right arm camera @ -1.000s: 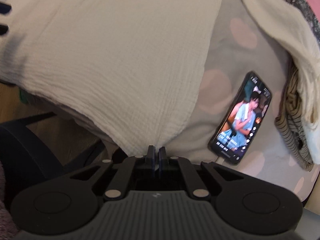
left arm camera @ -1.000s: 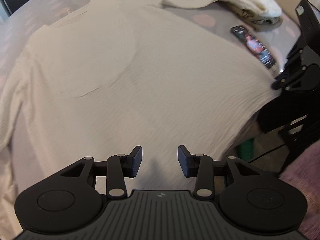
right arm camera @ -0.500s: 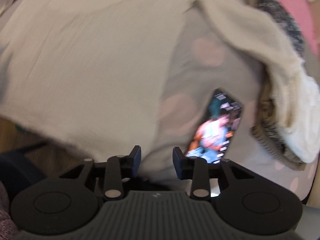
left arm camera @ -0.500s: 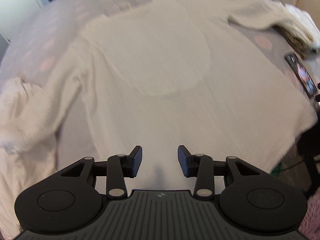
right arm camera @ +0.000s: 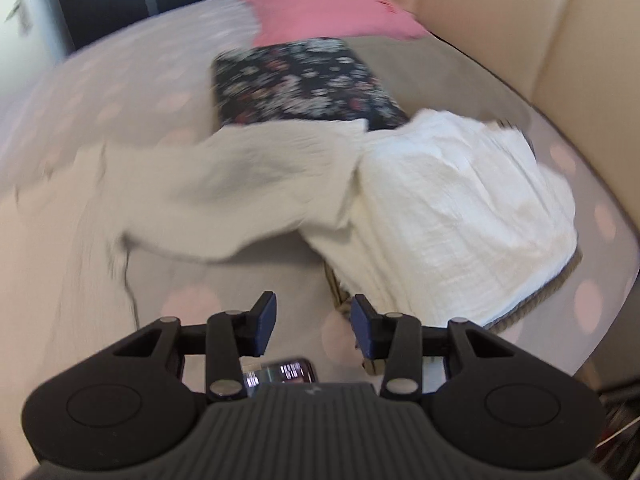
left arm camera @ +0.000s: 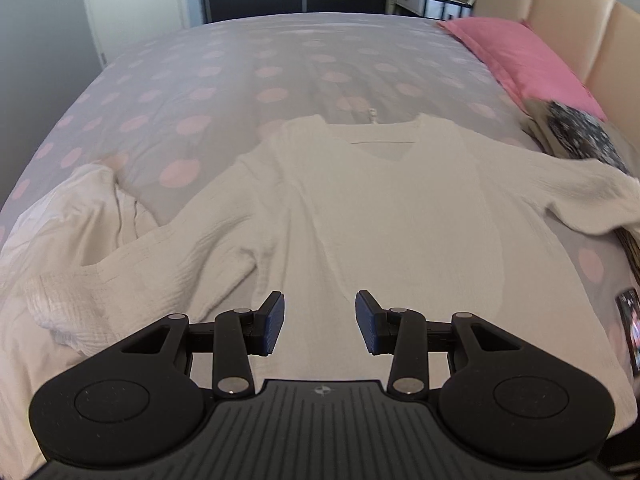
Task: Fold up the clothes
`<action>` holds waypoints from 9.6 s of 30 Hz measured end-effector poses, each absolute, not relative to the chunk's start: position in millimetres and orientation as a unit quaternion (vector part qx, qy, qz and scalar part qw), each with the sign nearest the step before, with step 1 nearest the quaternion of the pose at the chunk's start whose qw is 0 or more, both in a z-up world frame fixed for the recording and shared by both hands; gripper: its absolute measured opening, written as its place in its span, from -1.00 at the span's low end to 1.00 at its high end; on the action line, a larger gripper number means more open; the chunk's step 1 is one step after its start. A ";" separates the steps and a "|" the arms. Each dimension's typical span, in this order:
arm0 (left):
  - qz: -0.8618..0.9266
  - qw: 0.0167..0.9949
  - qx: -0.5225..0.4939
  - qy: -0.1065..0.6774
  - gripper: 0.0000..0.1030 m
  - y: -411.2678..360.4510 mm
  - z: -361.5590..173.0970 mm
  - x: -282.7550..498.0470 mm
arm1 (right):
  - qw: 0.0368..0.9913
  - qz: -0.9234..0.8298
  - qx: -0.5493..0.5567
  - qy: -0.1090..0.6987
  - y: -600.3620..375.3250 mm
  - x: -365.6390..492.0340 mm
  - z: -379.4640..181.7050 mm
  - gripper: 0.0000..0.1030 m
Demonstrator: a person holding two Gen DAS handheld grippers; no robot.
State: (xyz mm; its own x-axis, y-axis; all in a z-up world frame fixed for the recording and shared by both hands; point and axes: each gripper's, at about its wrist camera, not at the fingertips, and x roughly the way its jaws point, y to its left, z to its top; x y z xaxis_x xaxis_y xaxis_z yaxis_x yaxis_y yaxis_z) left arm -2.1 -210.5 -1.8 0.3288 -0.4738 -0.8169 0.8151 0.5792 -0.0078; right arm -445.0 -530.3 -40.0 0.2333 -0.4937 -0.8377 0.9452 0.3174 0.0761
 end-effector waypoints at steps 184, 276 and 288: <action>-0.291 0.816 0.191 0.461 -1.00 -224.7 -24.9 130.3 | 0.802 -0.337 0.271 0.413 -531.9 -204.3 -115.3 -0.09; -0.309 0.786 0.213 0.491 -0.56 -286.9 -80.5 146.1 | 0.759 -0.280 0.468 0.356 -579.7 -64.0 -162.9 -0.22; -0.320 0.783 0.217 0.487 -0.56 -291.0 -81.8 141.4 | 0.848 -0.257 0.366 0.285 -575.2 -63.6 -104.1 -0.94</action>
State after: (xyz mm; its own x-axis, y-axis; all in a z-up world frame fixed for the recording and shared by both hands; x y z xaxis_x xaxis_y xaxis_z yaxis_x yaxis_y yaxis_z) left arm 141.4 -291.0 -81.8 0.3198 -0.2901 -0.9020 0.7132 0.7004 0.0276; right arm -63.6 -575.2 -104.1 0.7055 -0.2264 -0.6716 0.6439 0.6008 0.4738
